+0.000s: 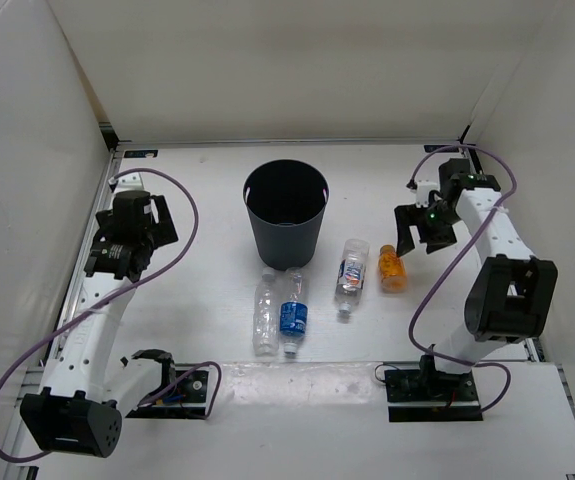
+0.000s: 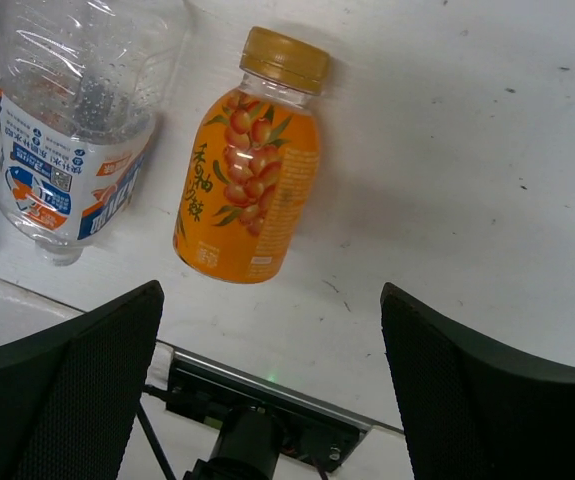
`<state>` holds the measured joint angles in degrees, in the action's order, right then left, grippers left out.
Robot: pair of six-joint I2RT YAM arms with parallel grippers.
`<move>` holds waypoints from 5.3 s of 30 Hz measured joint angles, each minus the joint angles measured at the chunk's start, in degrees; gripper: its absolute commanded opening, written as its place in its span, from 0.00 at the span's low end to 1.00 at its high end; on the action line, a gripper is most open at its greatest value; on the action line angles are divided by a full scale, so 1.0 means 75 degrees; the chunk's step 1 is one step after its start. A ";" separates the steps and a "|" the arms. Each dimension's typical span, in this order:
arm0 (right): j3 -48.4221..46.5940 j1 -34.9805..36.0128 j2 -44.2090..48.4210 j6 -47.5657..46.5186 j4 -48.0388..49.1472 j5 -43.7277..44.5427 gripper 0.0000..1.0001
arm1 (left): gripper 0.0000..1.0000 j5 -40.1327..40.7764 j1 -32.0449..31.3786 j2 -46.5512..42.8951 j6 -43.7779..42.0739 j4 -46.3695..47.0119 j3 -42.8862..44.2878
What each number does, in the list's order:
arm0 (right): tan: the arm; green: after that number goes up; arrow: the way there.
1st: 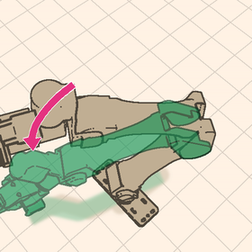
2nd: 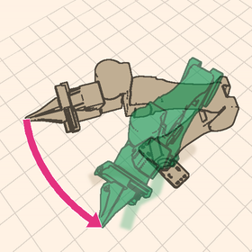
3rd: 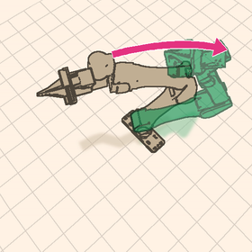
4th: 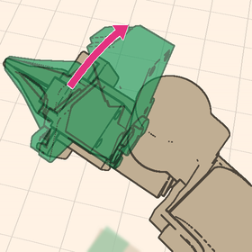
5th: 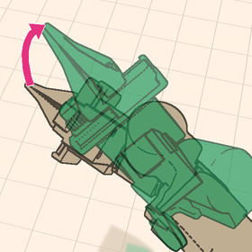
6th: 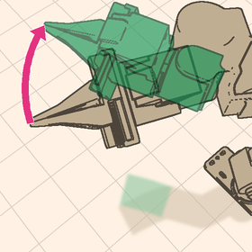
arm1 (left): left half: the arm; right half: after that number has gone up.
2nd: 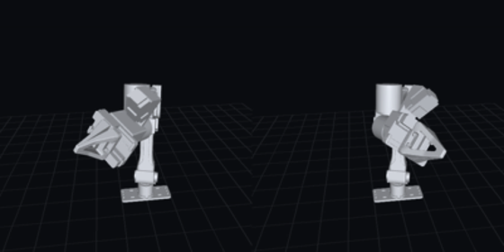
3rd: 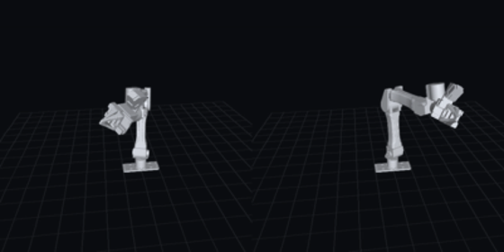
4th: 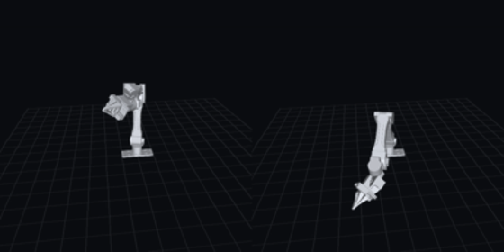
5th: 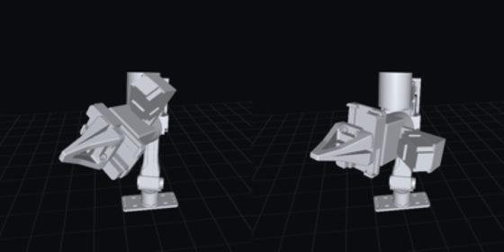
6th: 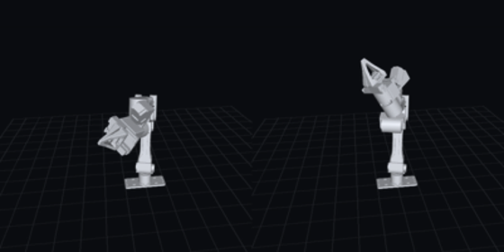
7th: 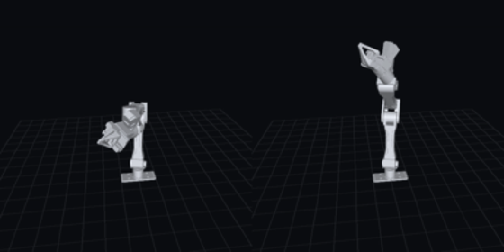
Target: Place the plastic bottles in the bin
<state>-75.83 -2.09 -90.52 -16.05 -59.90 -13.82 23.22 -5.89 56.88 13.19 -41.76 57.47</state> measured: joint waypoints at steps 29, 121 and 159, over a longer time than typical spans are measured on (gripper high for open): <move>-0.0254 0.1070 -0.2396 0.0315 -0.0796 0.0831 0.73 | 1.00 0.0571 0.0020 -0.0627 0.0737 -0.0839 -0.0224; -0.3893 0.5225 -0.0125 0.0621 0.2970 0.1652 0.90 | 1.00 -0.1253 0.1058 -0.0198 0.1480 -0.0490 -0.0574; 0.0603 0.2206 -0.0542 0.3075 0.3290 -0.0204 0.90 | 1.00 -0.1504 0.1064 -0.0749 0.1425 -0.0968 -0.1177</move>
<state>-71.31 14.46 -94.59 7.01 -35.22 -15.35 11.94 2.09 51.27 23.88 -49.01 48.64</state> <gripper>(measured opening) 0.904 1.000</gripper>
